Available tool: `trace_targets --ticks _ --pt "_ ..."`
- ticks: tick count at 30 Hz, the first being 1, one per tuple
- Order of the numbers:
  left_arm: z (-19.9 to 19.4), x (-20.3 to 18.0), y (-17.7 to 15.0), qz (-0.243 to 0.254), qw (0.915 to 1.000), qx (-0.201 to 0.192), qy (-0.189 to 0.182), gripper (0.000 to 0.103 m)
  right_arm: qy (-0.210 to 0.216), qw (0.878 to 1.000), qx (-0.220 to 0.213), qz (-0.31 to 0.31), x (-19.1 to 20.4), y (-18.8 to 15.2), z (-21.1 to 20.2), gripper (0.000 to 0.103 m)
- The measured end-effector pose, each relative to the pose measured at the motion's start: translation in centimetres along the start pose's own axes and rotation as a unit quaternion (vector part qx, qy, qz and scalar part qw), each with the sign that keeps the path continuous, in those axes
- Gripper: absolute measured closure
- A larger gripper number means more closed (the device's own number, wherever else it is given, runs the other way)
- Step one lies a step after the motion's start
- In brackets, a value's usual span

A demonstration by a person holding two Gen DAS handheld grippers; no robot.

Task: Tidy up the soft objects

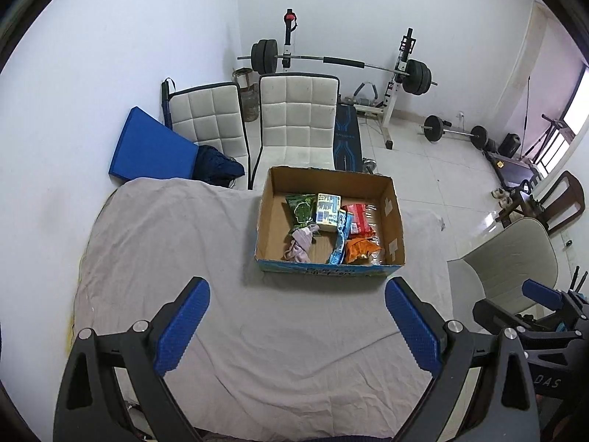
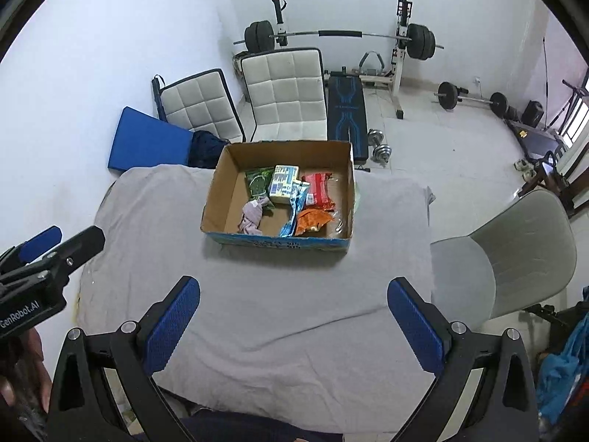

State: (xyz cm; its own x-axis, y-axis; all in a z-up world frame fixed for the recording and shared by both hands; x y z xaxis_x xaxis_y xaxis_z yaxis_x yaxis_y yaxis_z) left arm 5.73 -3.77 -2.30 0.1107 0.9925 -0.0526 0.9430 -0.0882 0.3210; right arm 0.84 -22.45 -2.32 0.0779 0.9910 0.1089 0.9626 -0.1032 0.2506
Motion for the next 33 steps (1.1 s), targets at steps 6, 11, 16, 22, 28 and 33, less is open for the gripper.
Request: trace_targets --ticks 6,11,16,22,28,33 --pt "-0.3 -0.2 0.4 0.003 0.9999 -0.009 0.006 0.005 -0.005 1.0 -0.019 0.002 0.2 0.9 -0.8 0.0" --pt "-0.3 -0.2 1.3 0.001 0.9996 -0.024 0.011 0.005 -0.012 0.999 -0.03 0.007 0.3 2.0 -0.8 0.0" --pt "0.0 0.4 2.3 -0.007 0.9991 -0.035 0.02 0.005 -0.024 0.999 -0.036 0.016 0.0 3.2 -0.3 0.0" --pt "0.6 0.7 2.9 -0.01 0.9988 -0.038 0.03 0.0 -0.031 0.998 -0.041 0.02 -0.1 4.4 0.3 0.0" --pt "1.1 0.7 3.1 -0.007 0.9987 -0.037 0.036 0.0 -0.035 0.998 -0.042 0.02 -0.2 4.8 0.6 0.0" --pt "1.6 0.5 3.2 -0.003 0.9987 -0.034 0.036 0.0 -0.039 0.998 -0.043 0.019 -0.3 5.0 0.8 0.0"
Point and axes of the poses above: each gripper's, at about its wrist camera, not at the fingertips, and z roughly the way its jaws point, x to its left, y to its top, the point moved 6 cm from there along z, roughly the way its jaws point, and after that the axes turned 14 degrees about x, right-handed, at the moved point
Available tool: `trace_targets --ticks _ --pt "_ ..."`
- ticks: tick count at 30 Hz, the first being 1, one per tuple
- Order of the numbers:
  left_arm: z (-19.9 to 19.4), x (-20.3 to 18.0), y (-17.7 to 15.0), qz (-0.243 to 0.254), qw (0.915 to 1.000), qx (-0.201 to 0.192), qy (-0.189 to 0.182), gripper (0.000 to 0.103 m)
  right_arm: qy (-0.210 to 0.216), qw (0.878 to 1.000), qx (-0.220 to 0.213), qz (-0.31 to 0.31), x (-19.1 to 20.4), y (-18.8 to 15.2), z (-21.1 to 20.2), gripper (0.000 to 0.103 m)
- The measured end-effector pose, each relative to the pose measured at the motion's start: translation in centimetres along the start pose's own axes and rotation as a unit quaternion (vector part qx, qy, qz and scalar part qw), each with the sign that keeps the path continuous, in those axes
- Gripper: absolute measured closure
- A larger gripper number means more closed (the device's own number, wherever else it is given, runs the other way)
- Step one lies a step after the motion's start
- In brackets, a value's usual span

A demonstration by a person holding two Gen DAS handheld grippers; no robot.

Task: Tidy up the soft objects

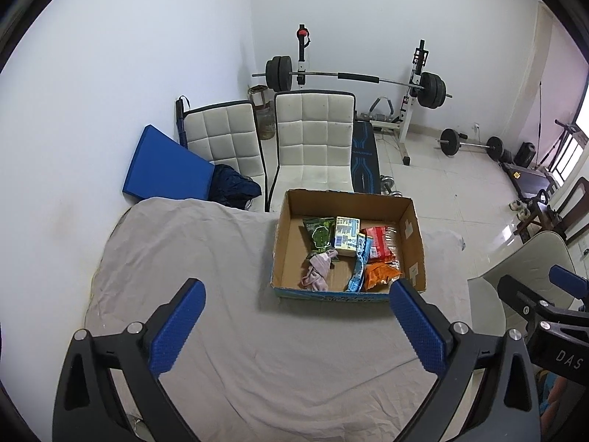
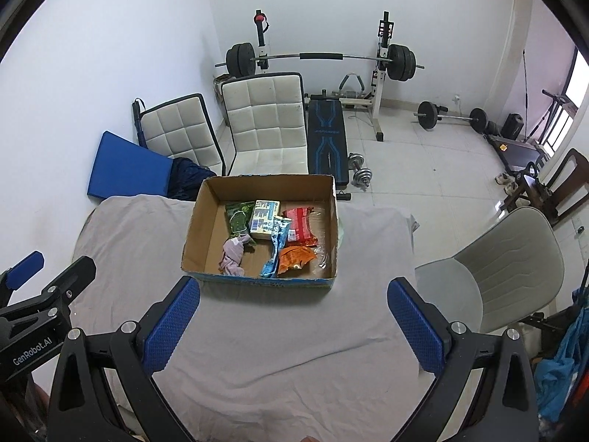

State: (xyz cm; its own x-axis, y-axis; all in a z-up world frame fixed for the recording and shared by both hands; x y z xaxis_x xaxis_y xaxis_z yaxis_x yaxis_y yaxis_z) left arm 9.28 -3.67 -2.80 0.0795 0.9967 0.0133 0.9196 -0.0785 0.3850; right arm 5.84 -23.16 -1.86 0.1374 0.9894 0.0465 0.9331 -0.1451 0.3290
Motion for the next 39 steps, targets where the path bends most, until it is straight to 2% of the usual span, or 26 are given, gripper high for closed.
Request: trace_targets --ticks 39 --pt "0.9 -0.4 -0.6 0.02 0.9997 0.003 -0.01 0.0 -0.024 1.0 0.001 0.005 -1.5 -1.8 -0.3 0.0"
Point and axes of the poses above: each gripper's, at about its wrist camera, not at the fingertips, and z roughly the way its jaws point, x to its left, y to its top, the point moved 6 cm from there along z, roughly the way its jaws point, and after that the axes turned 14 degrees about x, right-handed, at the moved point
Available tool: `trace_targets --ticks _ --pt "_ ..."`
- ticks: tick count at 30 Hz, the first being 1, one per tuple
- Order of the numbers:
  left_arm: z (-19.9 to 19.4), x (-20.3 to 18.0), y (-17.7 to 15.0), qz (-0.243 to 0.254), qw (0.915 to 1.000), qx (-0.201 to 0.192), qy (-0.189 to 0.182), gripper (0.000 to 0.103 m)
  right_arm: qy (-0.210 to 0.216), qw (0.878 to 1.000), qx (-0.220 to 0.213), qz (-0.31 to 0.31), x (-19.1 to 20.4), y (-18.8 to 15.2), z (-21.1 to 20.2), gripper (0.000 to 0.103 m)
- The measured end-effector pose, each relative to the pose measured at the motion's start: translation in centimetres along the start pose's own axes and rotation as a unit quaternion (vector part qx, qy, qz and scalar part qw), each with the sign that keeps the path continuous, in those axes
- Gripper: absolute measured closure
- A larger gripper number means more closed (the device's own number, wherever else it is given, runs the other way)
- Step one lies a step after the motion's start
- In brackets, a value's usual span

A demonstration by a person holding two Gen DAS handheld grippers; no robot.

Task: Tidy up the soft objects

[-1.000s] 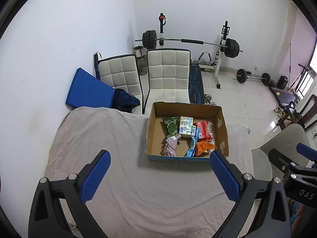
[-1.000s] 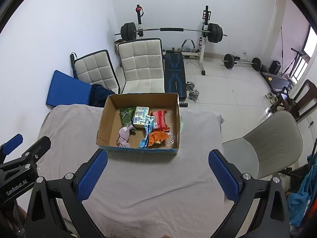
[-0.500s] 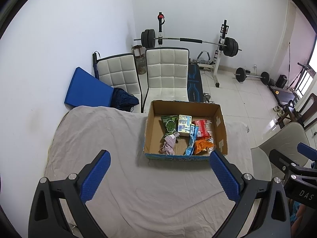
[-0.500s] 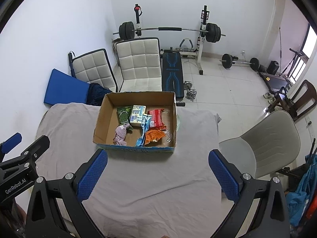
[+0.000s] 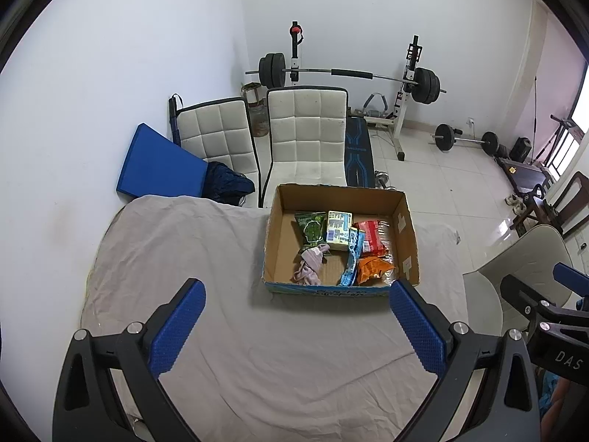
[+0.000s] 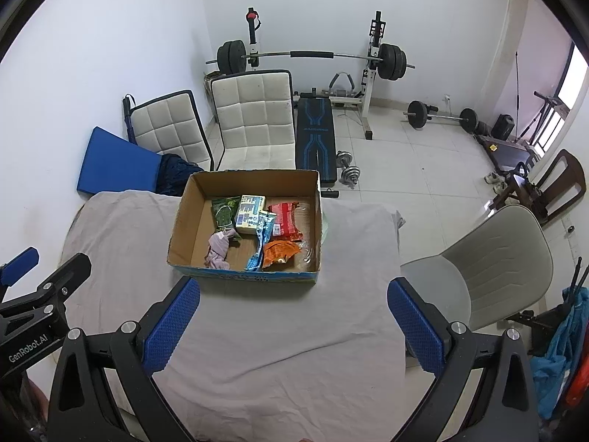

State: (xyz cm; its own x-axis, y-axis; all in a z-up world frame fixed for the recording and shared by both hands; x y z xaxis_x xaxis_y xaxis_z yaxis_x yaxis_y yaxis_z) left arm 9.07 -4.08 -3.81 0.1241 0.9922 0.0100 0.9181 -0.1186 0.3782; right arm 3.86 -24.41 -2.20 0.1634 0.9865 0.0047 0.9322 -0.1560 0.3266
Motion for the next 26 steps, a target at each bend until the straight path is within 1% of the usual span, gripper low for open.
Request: trace_targets --ticks 26 --pt "-0.17 -0.56 -0.55 -0.002 1.0 0.005 -0.004 0.0 0.0 1.0 0.0 0.001 0.16 0.18 -0.28 0.0"
Point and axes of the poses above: each gripper's, at about its wrist camera, not at the fingertips, and z roughly the way its jaws point, x to its left, y to its top, the point moved 6 cm from there along z, roughly the way its jaws point, and after that the axes turned 14 degrees about x, right-handed, at the moved point
